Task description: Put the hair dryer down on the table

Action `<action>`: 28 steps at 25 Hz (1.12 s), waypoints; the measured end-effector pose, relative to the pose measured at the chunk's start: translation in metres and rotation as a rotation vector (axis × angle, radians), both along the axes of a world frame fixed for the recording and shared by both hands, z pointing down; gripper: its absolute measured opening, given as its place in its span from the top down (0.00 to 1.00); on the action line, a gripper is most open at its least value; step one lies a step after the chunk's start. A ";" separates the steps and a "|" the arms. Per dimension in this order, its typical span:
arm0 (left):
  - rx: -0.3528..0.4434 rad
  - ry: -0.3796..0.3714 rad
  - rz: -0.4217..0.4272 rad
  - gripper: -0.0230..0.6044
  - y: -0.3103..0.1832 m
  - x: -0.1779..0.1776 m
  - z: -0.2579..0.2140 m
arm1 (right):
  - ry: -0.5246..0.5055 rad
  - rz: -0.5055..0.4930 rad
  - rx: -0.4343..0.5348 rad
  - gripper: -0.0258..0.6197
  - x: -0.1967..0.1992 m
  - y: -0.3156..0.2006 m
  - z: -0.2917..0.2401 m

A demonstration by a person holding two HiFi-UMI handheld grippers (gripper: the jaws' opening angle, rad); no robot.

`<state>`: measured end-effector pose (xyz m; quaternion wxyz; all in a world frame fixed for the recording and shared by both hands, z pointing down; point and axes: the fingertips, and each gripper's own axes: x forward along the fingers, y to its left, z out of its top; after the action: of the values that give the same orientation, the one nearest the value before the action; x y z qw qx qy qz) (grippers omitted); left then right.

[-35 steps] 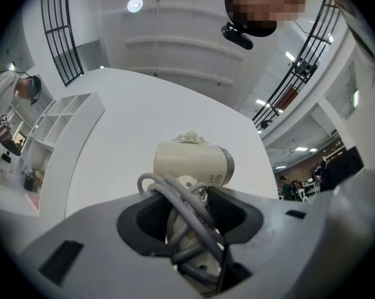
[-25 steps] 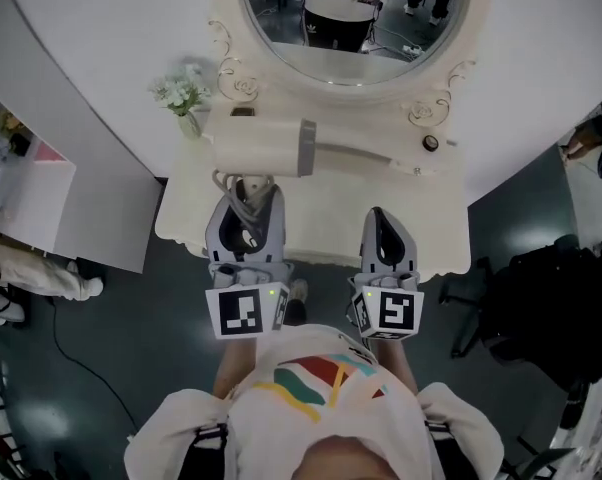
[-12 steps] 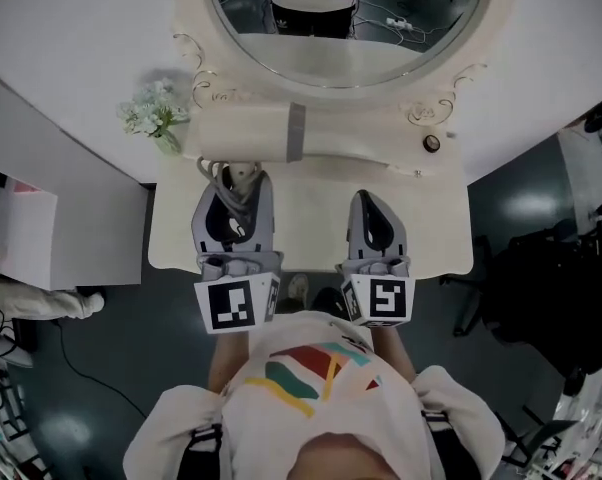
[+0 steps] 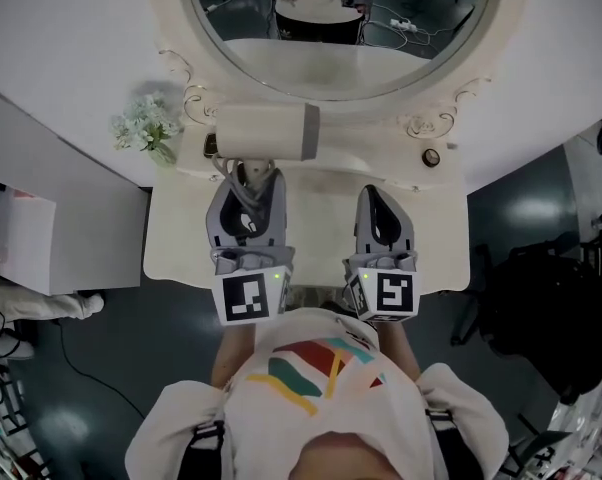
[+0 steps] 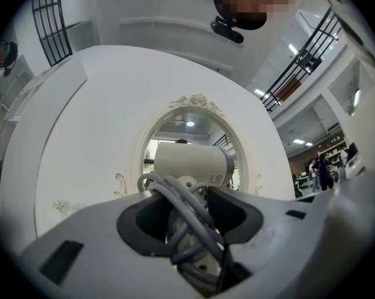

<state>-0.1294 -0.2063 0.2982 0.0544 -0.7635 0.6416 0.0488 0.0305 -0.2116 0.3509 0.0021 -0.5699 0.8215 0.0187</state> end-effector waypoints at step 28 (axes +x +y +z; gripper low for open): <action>-0.070 -0.061 -0.019 0.68 -0.034 0.019 0.030 | 0.024 0.012 0.009 0.96 0.019 -0.031 0.005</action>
<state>-0.1106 -0.2405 0.3282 0.0475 -0.7599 0.6483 0.0024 0.0492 -0.2428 0.3561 -0.0055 -0.5747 0.8178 0.0293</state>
